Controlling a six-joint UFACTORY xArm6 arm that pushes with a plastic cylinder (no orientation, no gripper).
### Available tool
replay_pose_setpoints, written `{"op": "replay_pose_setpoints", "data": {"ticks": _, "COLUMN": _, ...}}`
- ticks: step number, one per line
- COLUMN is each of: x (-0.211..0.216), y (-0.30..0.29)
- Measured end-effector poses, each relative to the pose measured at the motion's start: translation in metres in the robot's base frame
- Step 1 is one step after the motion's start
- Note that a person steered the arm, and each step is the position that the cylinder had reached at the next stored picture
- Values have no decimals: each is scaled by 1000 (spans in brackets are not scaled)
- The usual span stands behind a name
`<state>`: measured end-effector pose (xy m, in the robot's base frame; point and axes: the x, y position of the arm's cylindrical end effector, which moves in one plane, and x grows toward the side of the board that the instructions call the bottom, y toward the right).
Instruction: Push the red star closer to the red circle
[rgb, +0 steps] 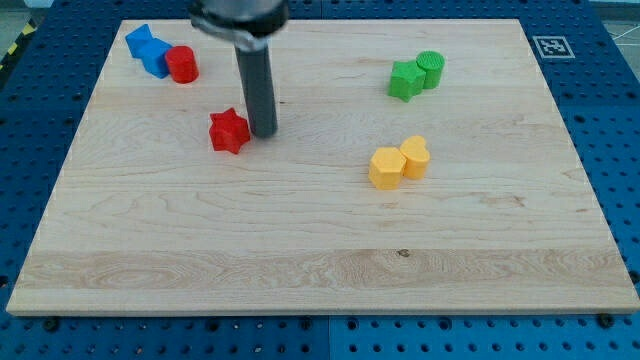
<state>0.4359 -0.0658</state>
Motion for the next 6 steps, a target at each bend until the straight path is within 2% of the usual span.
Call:
{"op": "replay_pose_setpoints", "data": {"ticks": 1, "x": 20, "y": -10}}
{"op": "replay_pose_setpoints", "data": {"ticks": 2, "x": 19, "y": -19}}
{"op": "replay_pose_setpoints", "data": {"ticks": 6, "x": -69, "y": -70}}
